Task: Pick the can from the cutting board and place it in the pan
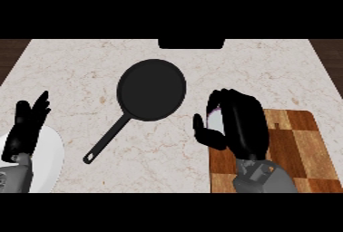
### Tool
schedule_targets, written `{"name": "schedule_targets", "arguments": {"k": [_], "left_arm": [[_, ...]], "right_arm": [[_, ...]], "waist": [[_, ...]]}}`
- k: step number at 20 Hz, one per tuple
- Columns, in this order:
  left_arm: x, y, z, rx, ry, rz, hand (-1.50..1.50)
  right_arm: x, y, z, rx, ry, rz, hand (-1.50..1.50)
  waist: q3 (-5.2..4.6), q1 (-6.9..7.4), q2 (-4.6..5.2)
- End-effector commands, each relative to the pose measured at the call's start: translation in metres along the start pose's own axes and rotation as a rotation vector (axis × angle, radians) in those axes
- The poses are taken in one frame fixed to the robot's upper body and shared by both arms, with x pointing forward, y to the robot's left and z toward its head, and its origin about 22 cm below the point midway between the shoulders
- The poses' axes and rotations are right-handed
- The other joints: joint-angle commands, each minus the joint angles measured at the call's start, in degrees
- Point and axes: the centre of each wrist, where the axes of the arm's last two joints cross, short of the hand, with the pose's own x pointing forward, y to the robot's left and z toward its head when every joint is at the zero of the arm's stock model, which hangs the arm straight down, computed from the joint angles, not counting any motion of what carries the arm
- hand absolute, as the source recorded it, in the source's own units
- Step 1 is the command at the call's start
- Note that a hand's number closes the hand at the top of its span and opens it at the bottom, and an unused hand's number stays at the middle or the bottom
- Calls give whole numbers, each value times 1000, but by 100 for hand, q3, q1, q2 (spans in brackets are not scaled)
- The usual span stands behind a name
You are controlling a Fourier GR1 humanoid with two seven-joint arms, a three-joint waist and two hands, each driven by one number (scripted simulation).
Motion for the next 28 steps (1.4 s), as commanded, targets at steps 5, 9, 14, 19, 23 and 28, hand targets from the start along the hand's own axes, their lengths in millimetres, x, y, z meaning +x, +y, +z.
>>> {"name": "schedule_targets", "arguments": {"k": [5,9,14,19,23,28], "left_arm": [[3,-17,-3,-21,-6,11,0],[1,-5,5,-46,-26,3,0],[13,4,-5,-31,-50,-9,0],[10,-21,-8,-74,-64,-3,0],[22,-24,-12,-97,-65,-22,0],[26,-30,-16,-113,-97,-14,0]], "right_arm": [[35,28,-68,7,51,-150,150],[39,58,-88,11,97,-191,150],[44,67,-127,38,153,-205,150],[21,92,-134,57,178,-218,150],[23,97,-138,88,175,-243,150],[5,107,-131,96,231,-384,150]], "waist": [[2,86,25],[3,186,37],[2,340,90],[2,492,173],[7,657,189],[14,859,291]]}}
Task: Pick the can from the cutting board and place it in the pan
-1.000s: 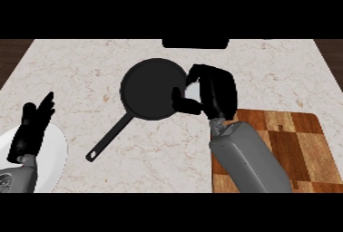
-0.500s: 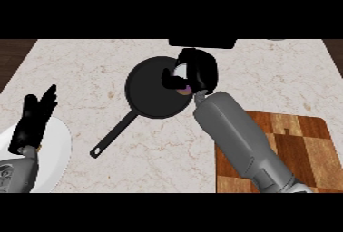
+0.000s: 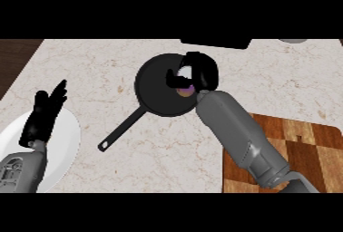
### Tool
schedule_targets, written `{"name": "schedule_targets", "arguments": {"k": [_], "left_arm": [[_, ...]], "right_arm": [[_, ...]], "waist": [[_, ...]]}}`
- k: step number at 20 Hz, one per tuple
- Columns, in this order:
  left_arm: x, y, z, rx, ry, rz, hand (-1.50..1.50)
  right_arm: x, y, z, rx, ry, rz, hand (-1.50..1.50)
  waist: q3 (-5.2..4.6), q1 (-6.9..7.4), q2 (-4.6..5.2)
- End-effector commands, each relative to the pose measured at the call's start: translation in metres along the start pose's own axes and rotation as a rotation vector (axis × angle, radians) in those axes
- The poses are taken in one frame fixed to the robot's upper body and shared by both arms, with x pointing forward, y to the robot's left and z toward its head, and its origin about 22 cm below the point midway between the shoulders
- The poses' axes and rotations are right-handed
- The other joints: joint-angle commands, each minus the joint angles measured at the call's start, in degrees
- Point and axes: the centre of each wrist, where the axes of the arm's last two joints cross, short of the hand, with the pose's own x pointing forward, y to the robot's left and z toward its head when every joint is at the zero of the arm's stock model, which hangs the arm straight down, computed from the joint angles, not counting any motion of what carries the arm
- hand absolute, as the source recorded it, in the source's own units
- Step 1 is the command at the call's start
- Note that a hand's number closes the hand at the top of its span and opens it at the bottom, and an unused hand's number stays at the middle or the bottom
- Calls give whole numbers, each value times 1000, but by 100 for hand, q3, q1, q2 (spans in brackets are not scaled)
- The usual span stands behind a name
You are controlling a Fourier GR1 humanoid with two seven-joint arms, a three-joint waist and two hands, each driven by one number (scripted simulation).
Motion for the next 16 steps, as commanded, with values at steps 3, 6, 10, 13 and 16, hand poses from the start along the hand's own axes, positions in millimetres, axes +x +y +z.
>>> {"name": "schedule_targets", "arguments": {"k": [3,6,10,13,16], "left_arm": [[11,-3,-8,-28,-39,-15,0],[15,-9,-10,-32,-42,-5,0],[17,-23,-7,-50,-27,-11,0],[22,-12,-12,-30,-43,-16,0],[9,-19,-6,-48,-39,-17,0]], "right_arm": [[-16,3,-3,41,77,-120,-150],[-18,4,-4,59,46,-142,-150],[-26,6,-3,20,37,-200,-150],[-17,2,-5,-48,13,-275,-150],[-21,1,-6,-104,-23,-321,-150]], "waist": [[4,195,87],[6,267,114],[15,314,87],[14,380,90],[14,330,77]]}}
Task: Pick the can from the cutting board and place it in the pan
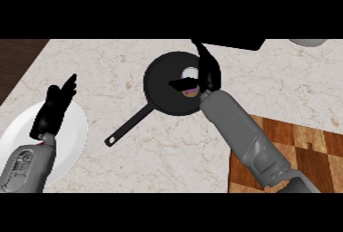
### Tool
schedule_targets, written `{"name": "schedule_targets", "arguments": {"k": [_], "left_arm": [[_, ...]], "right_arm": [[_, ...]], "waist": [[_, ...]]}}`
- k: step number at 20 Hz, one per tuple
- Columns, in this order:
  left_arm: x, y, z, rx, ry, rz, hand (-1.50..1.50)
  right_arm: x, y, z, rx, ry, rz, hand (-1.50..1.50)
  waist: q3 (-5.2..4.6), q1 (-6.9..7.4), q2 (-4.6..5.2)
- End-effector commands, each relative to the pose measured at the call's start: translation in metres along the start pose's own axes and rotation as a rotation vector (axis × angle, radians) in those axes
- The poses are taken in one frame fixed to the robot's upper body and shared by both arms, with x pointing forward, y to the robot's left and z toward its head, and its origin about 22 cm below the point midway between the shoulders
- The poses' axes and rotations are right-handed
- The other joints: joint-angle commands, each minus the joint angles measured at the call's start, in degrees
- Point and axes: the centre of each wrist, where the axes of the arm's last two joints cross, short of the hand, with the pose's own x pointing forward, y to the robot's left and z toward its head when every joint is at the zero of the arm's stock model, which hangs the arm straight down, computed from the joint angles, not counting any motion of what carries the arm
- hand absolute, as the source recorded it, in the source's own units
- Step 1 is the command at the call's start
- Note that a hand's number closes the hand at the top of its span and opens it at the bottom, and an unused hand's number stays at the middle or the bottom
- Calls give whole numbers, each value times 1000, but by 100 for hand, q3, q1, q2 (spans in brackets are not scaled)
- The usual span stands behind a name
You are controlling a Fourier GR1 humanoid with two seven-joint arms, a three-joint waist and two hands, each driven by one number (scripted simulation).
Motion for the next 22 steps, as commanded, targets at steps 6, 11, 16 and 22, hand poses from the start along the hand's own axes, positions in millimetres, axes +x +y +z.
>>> {"name": "schedule_targets", "arguments": {"k": [6,11,16,22], "left_arm": [[7,7,-5,37,25,8,0],[-29,27,10,86,93,14,0],[-45,34,18,118,128,40,0],[-42,48,36,134,149,48,0]], "right_arm": [[14,-8,-11,-177,-22,-168,-150],[-9,-8,-8,-236,15,-182,-150],[-21,-19,-12,-254,18,-259,-150],[-71,-70,-7,-216,5,-272,-150]], "waist": [[-5,-240,-79],[-17,-616,-200],[-20,-920,-274],[-23,-1124,-368]]}}
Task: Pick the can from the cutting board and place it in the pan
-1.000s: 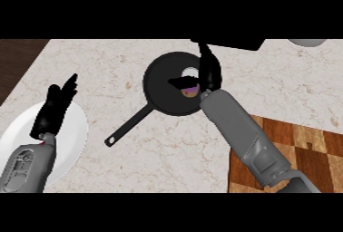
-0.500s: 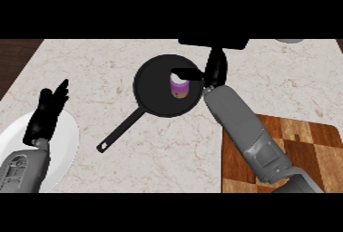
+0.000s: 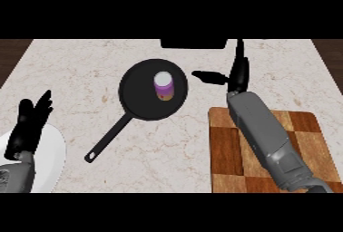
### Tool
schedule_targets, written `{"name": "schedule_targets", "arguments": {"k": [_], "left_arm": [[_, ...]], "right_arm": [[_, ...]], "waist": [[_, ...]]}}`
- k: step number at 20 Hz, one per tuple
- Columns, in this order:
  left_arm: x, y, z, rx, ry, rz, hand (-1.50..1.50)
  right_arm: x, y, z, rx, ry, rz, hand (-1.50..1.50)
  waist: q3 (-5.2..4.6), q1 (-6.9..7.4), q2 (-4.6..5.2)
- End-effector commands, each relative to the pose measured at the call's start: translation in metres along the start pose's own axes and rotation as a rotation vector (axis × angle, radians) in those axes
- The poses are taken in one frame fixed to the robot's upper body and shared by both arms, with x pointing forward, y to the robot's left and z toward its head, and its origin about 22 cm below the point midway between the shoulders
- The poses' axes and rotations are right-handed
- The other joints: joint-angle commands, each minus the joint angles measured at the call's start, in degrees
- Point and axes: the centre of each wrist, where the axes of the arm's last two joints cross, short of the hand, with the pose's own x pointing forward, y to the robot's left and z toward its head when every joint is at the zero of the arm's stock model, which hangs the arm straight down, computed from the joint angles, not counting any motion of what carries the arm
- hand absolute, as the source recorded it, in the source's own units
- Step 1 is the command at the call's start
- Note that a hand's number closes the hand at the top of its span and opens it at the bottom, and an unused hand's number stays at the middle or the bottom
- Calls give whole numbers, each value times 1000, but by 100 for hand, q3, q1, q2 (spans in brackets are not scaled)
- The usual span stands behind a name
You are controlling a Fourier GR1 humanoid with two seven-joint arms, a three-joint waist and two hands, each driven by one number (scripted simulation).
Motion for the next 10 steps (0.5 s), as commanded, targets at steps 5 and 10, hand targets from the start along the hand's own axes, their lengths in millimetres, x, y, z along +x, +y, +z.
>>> {"name": "schedule_targets", "arguments": {"k": [5,10], "left_arm": [[-18,1,14,17,18,11,0],[-20,3,19,22,24,4,0]], "right_arm": [[-37,-84,5,82,-8,-12,-150],[-27,-127,27,120,-27,20,-150]], "waist": [[-5,-174,-46],[-8,-189,-54]]}}
